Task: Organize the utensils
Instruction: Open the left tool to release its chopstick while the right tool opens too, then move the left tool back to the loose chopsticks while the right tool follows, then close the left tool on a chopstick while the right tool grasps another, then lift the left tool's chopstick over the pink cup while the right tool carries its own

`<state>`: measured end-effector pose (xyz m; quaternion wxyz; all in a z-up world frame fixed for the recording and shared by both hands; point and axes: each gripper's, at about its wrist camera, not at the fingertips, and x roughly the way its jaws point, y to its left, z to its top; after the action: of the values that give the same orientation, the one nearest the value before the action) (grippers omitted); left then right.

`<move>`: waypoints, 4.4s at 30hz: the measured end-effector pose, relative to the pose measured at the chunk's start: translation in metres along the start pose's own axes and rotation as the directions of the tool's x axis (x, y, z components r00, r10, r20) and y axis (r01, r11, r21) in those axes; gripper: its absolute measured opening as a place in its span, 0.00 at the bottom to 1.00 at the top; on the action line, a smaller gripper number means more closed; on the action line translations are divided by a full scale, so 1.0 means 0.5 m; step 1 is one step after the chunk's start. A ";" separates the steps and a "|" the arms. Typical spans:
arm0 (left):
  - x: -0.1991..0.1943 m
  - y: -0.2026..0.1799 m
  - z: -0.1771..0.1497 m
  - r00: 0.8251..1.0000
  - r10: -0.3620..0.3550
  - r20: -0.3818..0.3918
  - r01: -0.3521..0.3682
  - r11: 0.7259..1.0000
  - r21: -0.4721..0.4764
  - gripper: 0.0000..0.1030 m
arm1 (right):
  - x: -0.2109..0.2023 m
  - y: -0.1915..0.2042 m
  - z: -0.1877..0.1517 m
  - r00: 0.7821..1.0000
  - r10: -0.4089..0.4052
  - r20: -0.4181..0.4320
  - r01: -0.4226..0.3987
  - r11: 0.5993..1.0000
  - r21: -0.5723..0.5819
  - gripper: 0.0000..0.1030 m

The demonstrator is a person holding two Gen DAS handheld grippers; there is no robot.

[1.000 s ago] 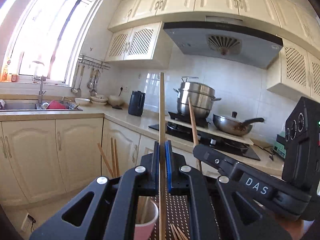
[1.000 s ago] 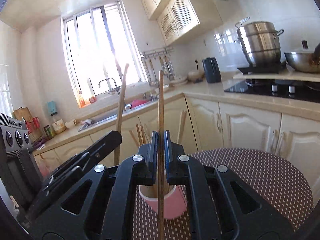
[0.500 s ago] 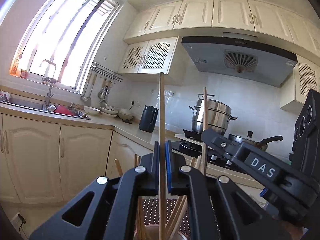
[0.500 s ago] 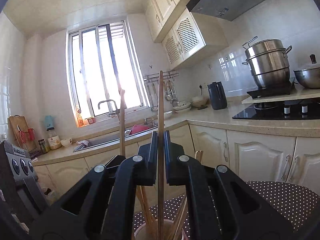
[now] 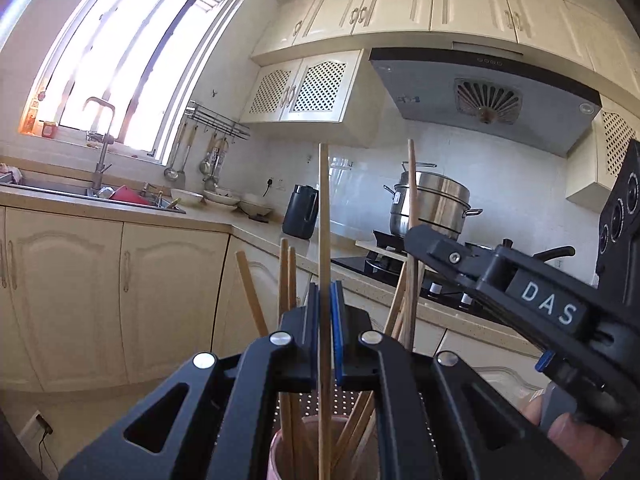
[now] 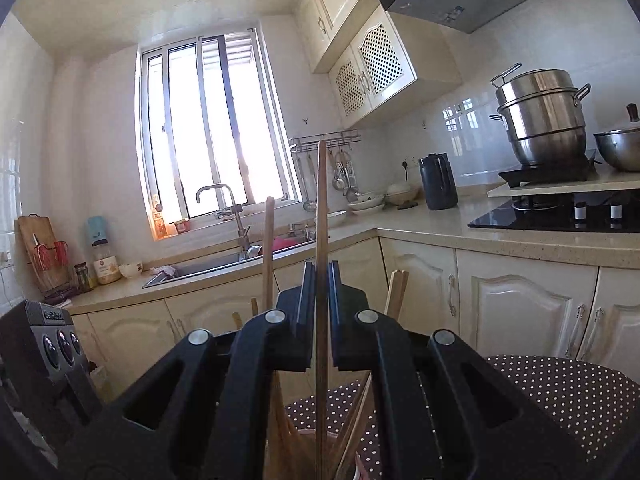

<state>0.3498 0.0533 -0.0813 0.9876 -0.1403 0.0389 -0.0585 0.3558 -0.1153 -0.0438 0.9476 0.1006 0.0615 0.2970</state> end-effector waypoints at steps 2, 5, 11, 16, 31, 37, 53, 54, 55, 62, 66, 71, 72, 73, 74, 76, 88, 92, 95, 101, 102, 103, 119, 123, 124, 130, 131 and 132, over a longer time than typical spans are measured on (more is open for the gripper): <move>-0.008 0.001 -0.009 1.000 0.004 -0.018 -0.004 1.000 0.011 0.06 | -0.013 0.004 -0.009 1.000 -0.005 -0.007 0.005 1.000 -0.019 0.06; -0.022 -0.005 -0.016 0.999 0.007 -0.036 -0.006 0.999 0.034 0.06 | -0.035 0.005 -0.019 1.000 -0.007 -0.019 0.007 1.000 -0.028 0.06; -0.060 -0.013 -0.019 0.999 0.004 -0.054 -0.001 0.998 0.056 0.06 | -0.073 0.009 -0.034 0.999 -0.014 -0.041 0.013 0.999 -0.036 0.06; -0.079 -0.019 -0.036 0.994 -0.002 -0.111 0.010 0.997 0.075 0.06 | -0.097 0.009 -0.059 0.997 -0.026 -0.075 0.023 0.999 -0.032 0.07; -0.126 -0.023 -0.044 0.980 0.024 -0.197 -0.008 0.997 0.082 0.12 | -0.124 0.041 -0.089 0.983 -0.056 -0.173 0.050 0.998 -0.037 0.07; -0.172 -0.026 -0.018 0.985 0.072 -0.156 -0.056 0.993 0.108 0.29 | -0.153 0.058 -0.078 0.981 -0.070 -0.178 0.066 0.997 -0.033 0.08; -0.308 -0.099 0.051 0.991 0.106 -0.085 -0.091 0.982 0.164 0.60 | -0.298 0.084 -0.020 0.989 -0.094 -0.117 0.090 0.995 -0.039 0.17; -0.313 -0.105 0.053 0.991 0.102 -0.083 -0.087 0.982 0.168 0.61 | -0.309 0.083 -0.017 0.989 -0.095 -0.110 0.092 0.995 -0.039 0.27; -0.320 -0.115 0.054 0.992 0.097 -0.084 -0.081 0.981 0.174 0.61 | -0.320 0.081 -0.014 0.990 -0.099 -0.103 0.096 0.995 -0.040 0.36; -0.330 -0.162 0.037 0.987 0.080 -0.143 -0.051 0.980 0.195 0.63 | -0.378 0.046 -0.008 0.986 -0.137 -0.099 0.134 0.990 -0.038 0.42; -0.320 -0.188 0.013 0.978 0.083 -0.191 -0.040 0.975 0.216 0.63 | -0.399 0.010 -0.015 0.978 -0.166 -0.126 0.164 0.986 -0.031 0.42; -0.269 -0.217 -0.033 0.933 0.093 -0.347 -0.001 0.967 0.257 0.63 | -0.403 -0.043 -0.036 0.957 -0.200 -0.212 0.202 0.979 -0.014 0.42; -0.255 -0.220 -0.045 0.916 0.089 -0.392 0.014 0.967 0.253 0.63 | -0.402 -0.055 -0.044 0.949 -0.207 -0.236 0.211 0.977 -0.010 0.42; -0.241 -0.222 -0.055 0.897 0.087 -0.433 0.028 0.967 0.252 0.63 | -0.397 -0.067 -0.051 0.940 -0.216 -0.265 0.221 0.975 -0.010 0.42; -0.224 -0.223 -0.069 0.871 0.093 -0.483 0.035 0.968 0.250 0.63 | -0.390 -0.080 -0.059 0.927 -0.224 -0.300 0.232 0.973 -0.009 0.42; -0.193 -0.223 -0.097 0.820 0.118 -0.560 0.037 0.965 0.258 0.63 | -0.375 -0.104 -0.077 0.897 -0.238 -0.373 0.252 0.968 -0.010 0.42; -0.053 -0.210 -0.239 0.597 0.161 -0.786 0.042 0.972 0.231 0.37 | -0.287 -0.176 -0.179 0.723 -0.230 -0.651 0.274 0.961 -0.036 0.37; -0.022 -0.205 -0.271 0.551 0.180 -0.815 0.037 0.970 0.239 0.20 | -0.259 -0.187 -0.196 0.672 -0.208 -0.711 0.264 0.964 -0.033 0.37; -0.007 -0.202 -0.287 0.535 0.188 -0.823 0.042 0.968 0.248 0.18 | -0.239 -0.195 -0.205 0.642 -0.195 -0.742 0.258 0.966 -0.030 0.37; 0.016 -0.205 -0.300 0.531 0.195 -0.824 0.049 0.964 0.260 0.18 | -0.206 -0.201 -0.221 0.584 -0.159 -0.796 0.245 0.969 -0.013 0.37; 0.017 -0.205 -0.299 0.529 0.194 -0.826 0.051 0.964 0.259 0.18 | -0.198 -0.201 -0.224 0.577 -0.152 -0.802 0.243 0.970 -0.009 0.37; 0.023 -0.207 -0.297 0.528 0.197 -0.826 0.051 0.963 0.263 0.16 | -0.195 -0.198 -0.225 0.567 -0.147 -0.811 0.240 0.971 -0.009 0.35; -0.010 -0.142 -0.280 0.549 0.164 -0.820 0.004 0.980 0.199 0.06 | -0.103 -0.127 -0.279 0.426 -0.197 -0.883 0.222 0.969 -0.109 0.28; -0.017 -0.136 -0.278 0.550 0.160 -0.820 0.003 0.981 0.194 0.06 | -0.066 -0.081 -0.293 0.377 -0.281 -0.882 0.207 0.954 -0.215 0.22; -0.011 -0.136 -0.280 0.549 0.160 -0.820 0.003 0.981 0.194 0.06 | -0.059 -0.067 -0.296 0.368 -0.303 -0.879 0.192 0.950 -0.247 0.15; -0.012 -0.133 -0.279 0.558 0.126 -0.821 0.007 0.988 0.156 0.05 | -0.047 -0.067 -0.301 0.389 -0.273 -0.880 0.211 0.956 -0.204 0.06; -0.021 -0.131 -0.275 0.571 0.113 -0.813 0.008 0.990 0.143 0.05 | -0.052 -0.077 -0.300 0.401 -0.266 -0.877 0.212 0.958 -0.194 0.06; -0.029 -0.131 -0.269 0.586 0.105 -0.804 0.014 0.990 0.140 0.05 | -0.058 -0.080 -0.301 0.413 -0.257 -0.874 0.216 0.960 -0.180 0.06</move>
<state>0.3160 -0.0439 -0.1907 0.8701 -0.0323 0.4829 -0.0930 0.3278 -0.1410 -0.1975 0.8078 -0.0977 0.5558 0.1700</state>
